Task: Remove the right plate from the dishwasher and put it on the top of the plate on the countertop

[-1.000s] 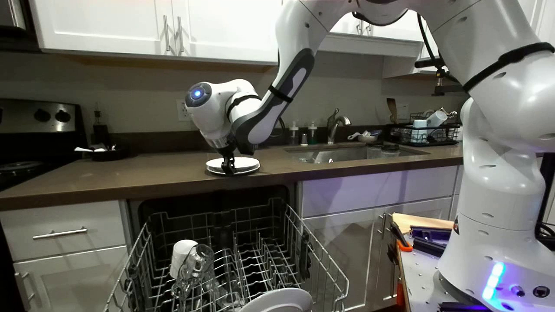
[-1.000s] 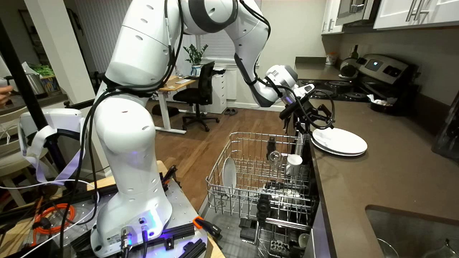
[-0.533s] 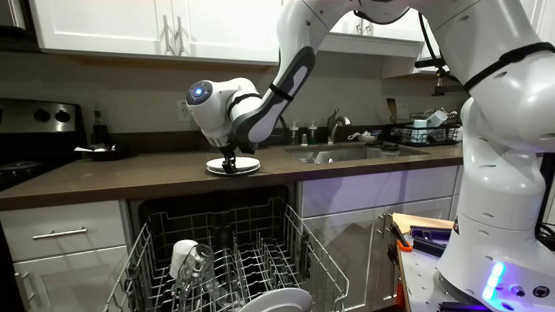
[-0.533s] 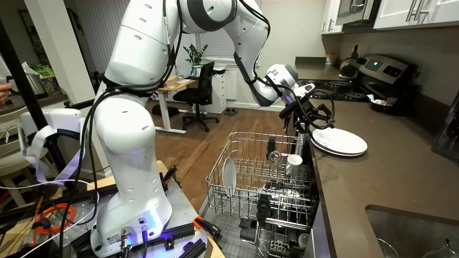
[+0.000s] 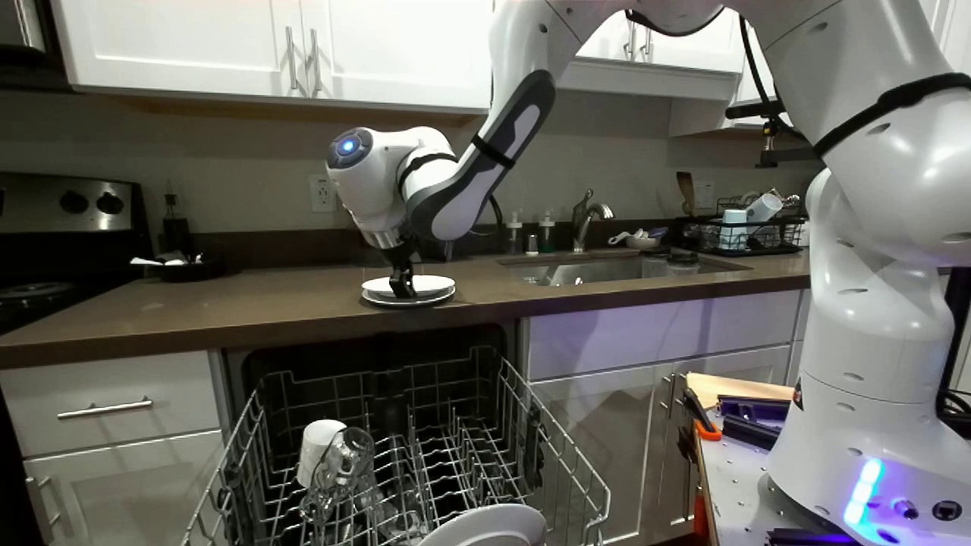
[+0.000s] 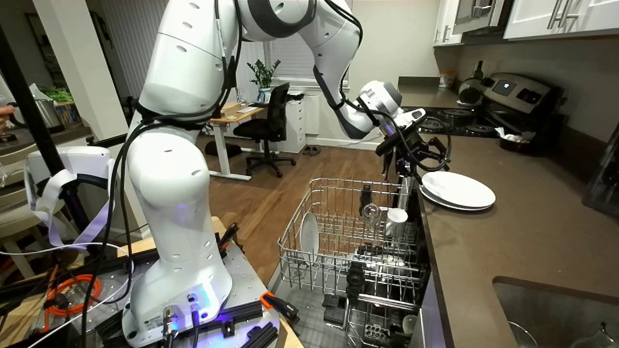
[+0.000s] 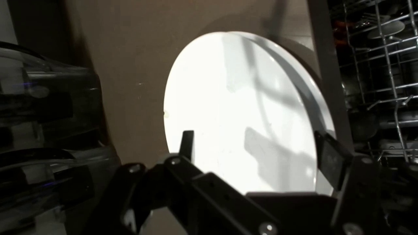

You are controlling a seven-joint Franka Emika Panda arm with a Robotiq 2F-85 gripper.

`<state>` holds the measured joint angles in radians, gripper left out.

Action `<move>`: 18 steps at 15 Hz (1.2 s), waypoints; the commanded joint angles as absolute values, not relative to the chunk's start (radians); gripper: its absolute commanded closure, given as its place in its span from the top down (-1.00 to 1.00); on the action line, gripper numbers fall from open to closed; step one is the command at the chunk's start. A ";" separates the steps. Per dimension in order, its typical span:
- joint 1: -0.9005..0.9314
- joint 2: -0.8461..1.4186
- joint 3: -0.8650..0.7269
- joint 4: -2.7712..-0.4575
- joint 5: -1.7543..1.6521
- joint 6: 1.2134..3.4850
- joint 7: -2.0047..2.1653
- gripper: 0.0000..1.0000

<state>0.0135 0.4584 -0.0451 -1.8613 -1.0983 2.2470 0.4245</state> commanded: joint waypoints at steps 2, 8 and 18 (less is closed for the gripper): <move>-0.002 0.395 -0.041 -1.907 -1.052 2.272 0.356 0.83; -0.004 0.412 -0.043 -1.905 -1.019 2.299 0.346 0.83; 0.008 0.370 -0.030 -1.952 -0.933 2.316 0.292 0.72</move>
<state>0.0122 0.4289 -0.0455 -1.9022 -0.9908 2.3057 0.3605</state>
